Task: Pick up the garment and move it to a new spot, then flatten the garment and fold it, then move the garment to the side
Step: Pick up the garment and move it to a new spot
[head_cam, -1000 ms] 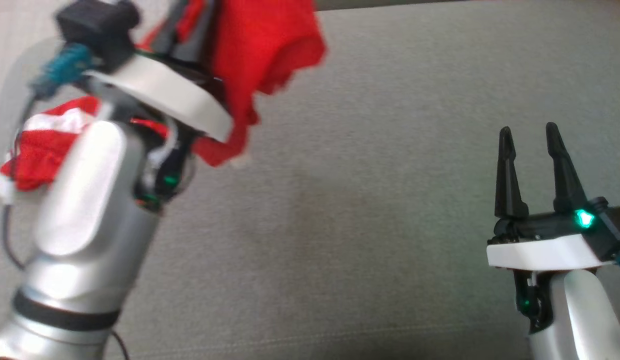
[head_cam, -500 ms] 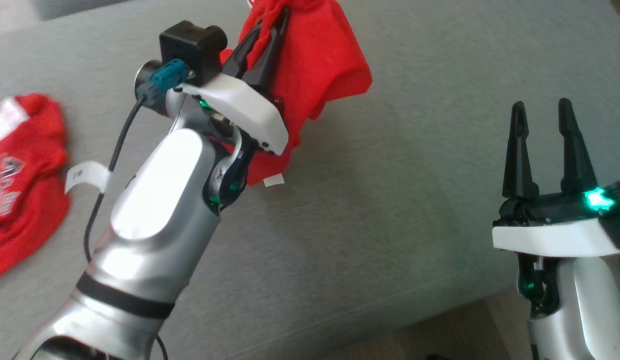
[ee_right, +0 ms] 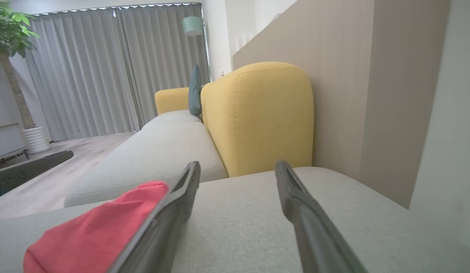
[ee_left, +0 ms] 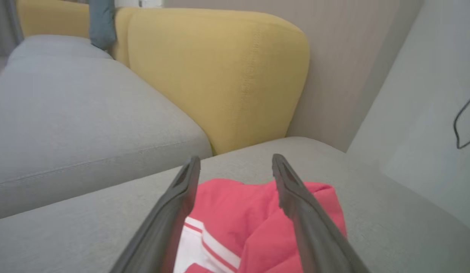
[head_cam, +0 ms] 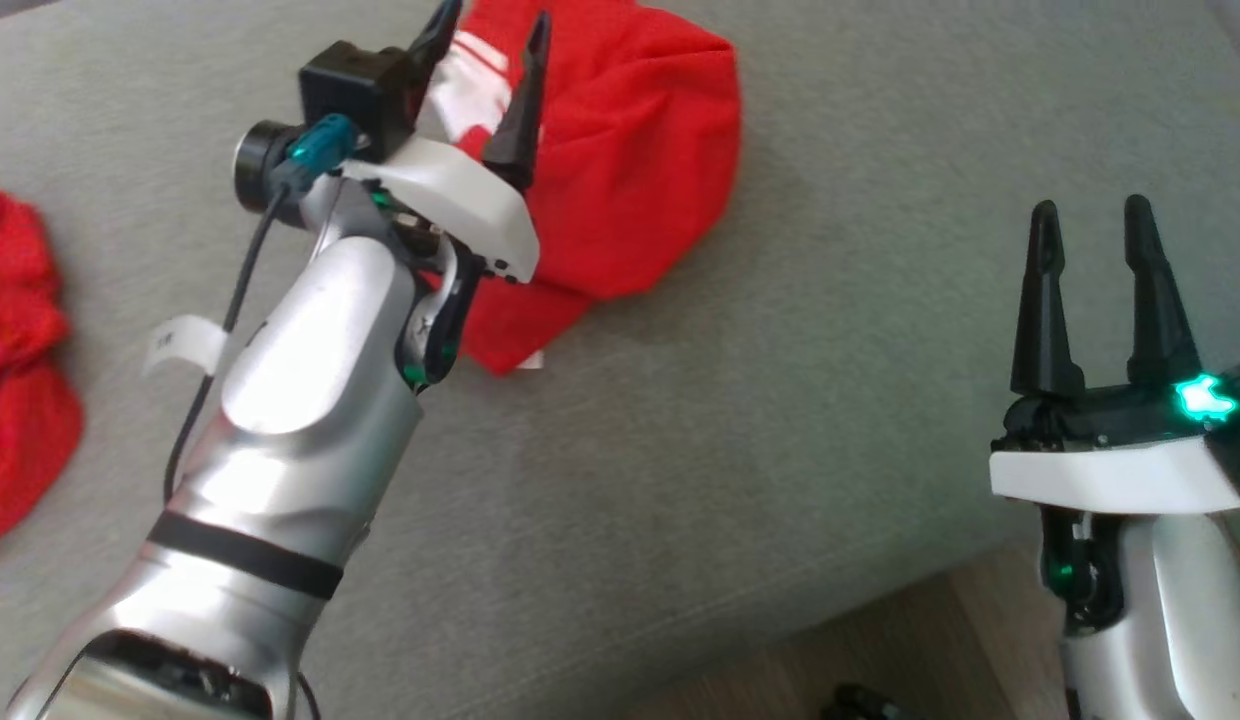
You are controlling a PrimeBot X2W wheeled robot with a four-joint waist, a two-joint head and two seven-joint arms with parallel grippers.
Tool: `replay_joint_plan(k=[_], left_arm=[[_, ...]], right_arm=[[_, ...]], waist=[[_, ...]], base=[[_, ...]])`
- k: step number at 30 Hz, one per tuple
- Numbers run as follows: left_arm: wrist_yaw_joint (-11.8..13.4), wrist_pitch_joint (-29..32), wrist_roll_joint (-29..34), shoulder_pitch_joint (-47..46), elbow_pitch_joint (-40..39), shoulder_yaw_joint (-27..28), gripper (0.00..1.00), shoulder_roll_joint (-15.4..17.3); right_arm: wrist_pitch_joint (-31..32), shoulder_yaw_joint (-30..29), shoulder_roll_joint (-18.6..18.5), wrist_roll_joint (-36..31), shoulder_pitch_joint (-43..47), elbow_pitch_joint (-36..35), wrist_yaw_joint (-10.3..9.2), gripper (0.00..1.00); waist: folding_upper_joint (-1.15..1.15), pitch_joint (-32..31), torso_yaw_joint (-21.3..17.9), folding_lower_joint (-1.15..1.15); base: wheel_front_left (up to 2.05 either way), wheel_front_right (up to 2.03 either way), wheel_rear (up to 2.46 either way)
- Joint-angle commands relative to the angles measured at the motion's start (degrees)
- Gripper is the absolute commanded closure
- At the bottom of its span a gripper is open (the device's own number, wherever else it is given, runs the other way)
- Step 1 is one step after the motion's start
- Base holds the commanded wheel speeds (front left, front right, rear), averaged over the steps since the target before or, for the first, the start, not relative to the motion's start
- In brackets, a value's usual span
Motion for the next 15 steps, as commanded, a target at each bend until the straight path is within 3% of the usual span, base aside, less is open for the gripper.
replay_joint_plan(k=[1,9,15], left_arm=[[-0.19,-1.01,-0.43,-1.80,-1.61,2.47,0.00,0.71],[0.19,-3.08,-1.50,9.33,-6.70,5.35,0.00,3.76],[1.50,-3.21,-0.52,21.00,-15.51,7.55,0.00,5.39]], right_arm=[[-0.36,0.73,-0.37,-0.76,-0.81,-1.82,0.23,0.00],[-0.36,-0.51,-0.37,-4.59,1.62,-0.35,0.23,0.00],[-0.36,-0.94,-0.37,-6.32,4.08,0.49,0.23,0.00]], waist=[[0.00,-2.40,3.32,-0.01],[0.00,-9.34,13.77,-0.01],[0.00,-12.87,18.20,-0.01]], base=[[0.00,0.00,0.00],[0.00,0.00,0.00],[0.00,0.00,0.00]])
